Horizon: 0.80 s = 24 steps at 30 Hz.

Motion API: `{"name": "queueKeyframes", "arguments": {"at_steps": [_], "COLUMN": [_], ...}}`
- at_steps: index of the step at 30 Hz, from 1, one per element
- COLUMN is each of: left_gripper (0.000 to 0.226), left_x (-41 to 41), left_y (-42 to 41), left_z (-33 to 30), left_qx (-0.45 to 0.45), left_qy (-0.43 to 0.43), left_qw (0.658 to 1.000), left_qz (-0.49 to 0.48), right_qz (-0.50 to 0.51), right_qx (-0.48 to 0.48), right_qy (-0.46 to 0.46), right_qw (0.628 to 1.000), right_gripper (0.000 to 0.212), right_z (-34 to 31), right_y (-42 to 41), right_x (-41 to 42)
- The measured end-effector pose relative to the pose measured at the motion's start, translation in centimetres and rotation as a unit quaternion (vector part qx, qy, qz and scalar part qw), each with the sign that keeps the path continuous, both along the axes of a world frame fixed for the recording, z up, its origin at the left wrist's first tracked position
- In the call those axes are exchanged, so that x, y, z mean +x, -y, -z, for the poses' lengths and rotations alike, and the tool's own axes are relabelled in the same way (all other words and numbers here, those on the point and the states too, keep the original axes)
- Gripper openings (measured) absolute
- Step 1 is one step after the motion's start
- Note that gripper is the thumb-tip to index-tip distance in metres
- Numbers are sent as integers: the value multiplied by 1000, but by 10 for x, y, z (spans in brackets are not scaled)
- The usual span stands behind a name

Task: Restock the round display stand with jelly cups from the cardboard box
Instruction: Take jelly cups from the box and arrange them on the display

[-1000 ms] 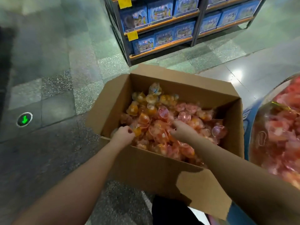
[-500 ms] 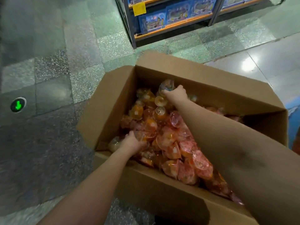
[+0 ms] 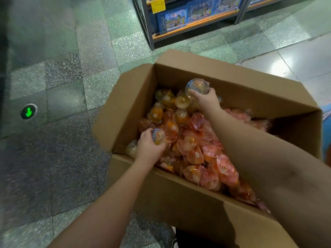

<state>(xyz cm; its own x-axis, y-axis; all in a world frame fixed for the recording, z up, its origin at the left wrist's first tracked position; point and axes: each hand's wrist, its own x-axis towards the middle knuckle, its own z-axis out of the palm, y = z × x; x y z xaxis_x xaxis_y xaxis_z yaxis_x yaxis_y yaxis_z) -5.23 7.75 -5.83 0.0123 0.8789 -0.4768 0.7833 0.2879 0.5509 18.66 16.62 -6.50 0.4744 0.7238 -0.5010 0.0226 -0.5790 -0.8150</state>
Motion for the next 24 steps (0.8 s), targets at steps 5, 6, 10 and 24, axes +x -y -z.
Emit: {"name": "queueKeyframes", "arguments": {"at_steps": [5, 6, 10, 24], "left_gripper": [74, 74, 74, 70], "left_x": [-7, -8, -13, 51], "left_y": [50, 64, 132, 363], "left_z": [-59, -72, -108, -182], "left_qx": [77, 86, 103, 99], "left_qy": [58, 66, 101, 168], "left_qw": [995, 993, 986, 945], "left_qz": [30, 39, 84, 263], "right_qz": [43, 38, 48, 209], "right_qx": [25, 31, 24, 48], "right_qy": [-169, -188, -243, -241], "right_qw": [984, 981, 969, 947], "right_gripper": [75, 75, 30, 32], "right_z": [-61, -73, -115, -162], "right_y": [105, 132, 249, 582], "right_x": [-11, -14, -24, -19]}}
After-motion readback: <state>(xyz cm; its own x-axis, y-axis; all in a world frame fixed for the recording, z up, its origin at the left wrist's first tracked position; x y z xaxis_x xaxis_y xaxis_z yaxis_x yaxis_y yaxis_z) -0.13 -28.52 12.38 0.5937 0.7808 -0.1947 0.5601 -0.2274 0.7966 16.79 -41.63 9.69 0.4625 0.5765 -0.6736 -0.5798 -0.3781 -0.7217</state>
